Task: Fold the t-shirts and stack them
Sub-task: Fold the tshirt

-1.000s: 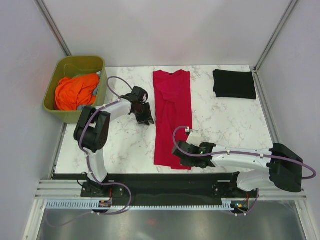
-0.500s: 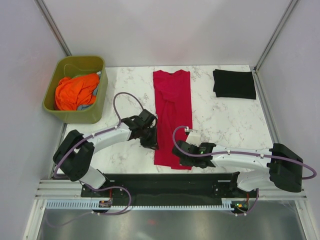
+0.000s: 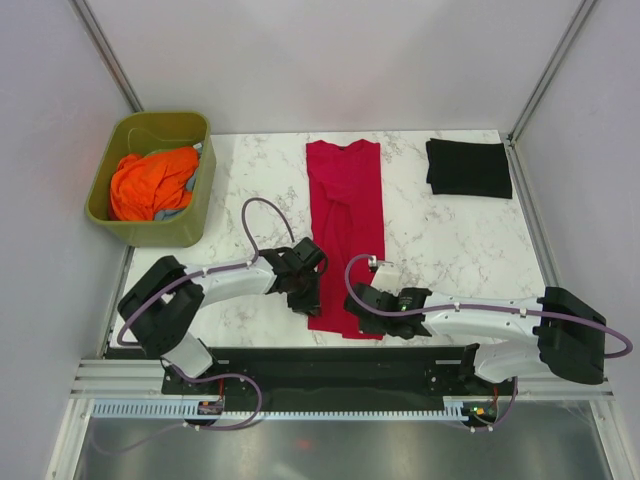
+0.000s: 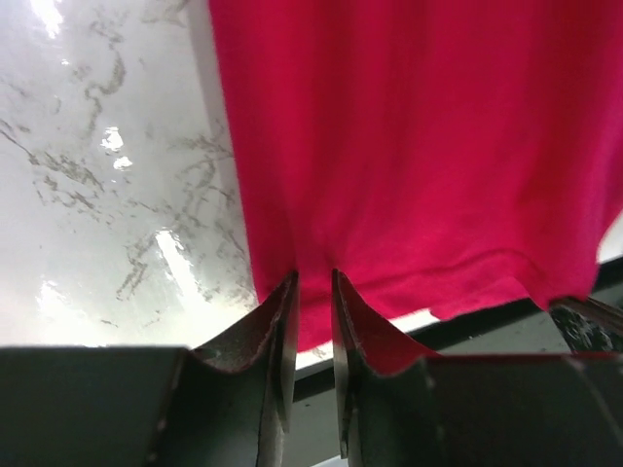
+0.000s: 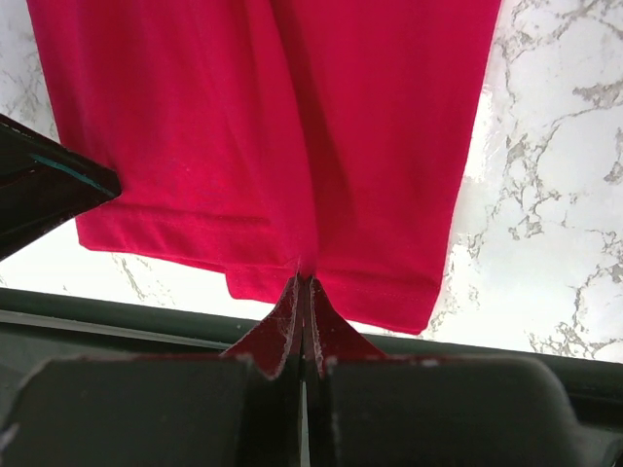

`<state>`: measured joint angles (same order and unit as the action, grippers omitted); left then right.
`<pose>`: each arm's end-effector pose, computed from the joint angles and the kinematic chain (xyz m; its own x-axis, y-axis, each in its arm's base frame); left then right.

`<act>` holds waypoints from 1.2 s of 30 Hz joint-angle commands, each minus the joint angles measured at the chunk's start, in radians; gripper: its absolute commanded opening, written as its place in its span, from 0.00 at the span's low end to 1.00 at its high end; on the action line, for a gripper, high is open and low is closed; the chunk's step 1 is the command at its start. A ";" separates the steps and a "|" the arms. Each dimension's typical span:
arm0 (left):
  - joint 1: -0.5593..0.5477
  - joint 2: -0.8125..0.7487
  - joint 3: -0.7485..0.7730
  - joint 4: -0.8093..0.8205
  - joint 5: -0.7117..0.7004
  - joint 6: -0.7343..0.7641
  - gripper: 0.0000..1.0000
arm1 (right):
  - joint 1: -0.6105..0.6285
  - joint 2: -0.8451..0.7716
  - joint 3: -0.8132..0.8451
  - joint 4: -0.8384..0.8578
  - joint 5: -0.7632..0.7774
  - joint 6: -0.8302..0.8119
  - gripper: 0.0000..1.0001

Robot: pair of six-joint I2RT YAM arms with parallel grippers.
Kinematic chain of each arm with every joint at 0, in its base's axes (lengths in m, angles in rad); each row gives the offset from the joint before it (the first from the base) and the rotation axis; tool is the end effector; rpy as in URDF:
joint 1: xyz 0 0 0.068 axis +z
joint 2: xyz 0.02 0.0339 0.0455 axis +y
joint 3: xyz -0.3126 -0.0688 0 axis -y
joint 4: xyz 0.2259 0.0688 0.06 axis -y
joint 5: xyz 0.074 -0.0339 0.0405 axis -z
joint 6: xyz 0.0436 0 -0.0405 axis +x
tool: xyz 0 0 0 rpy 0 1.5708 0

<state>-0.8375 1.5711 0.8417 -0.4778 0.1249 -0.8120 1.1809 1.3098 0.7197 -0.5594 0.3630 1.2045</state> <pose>0.1768 -0.2044 0.2107 -0.9869 0.0197 -0.1602 0.0737 0.9382 -0.3382 0.0931 0.1859 0.2349 -0.8800 0.1548 -0.4490 0.0339 0.9634 0.2658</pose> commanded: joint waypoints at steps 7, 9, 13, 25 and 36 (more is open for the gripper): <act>-0.008 0.000 -0.033 0.005 -0.054 -0.061 0.02 | 0.011 -0.041 -0.019 0.030 0.010 0.010 0.00; -0.008 -0.042 -0.029 -0.008 -0.057 -0.067 0.02 | 0.014 -0.044 -0.014 0.035 0.010 0.007 0.00; -0.008 -0.118 -0.030 -0.061 -0.097 -0.076 0.02 | 0.017 -0.046 -0.008 0.047 0.014 0.001 0.00; -0.023 -0.120 -0.004 -0.065 -0.090 -0.128 0.30 | 0.028 -0.044 -0.016 0.075 0.010 0.006 0.00; -0.077 0.078 0.030 -0.050 -0.120 -0.170 0.26 | 0.039 -0.053 -0.048 0.116 0.007 -0.005 0.00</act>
<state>-0.9024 1.5848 0.8539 -0.5385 0.0521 -0.9405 1.2106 1.2861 0.6834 -0.4736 0.3630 1.2041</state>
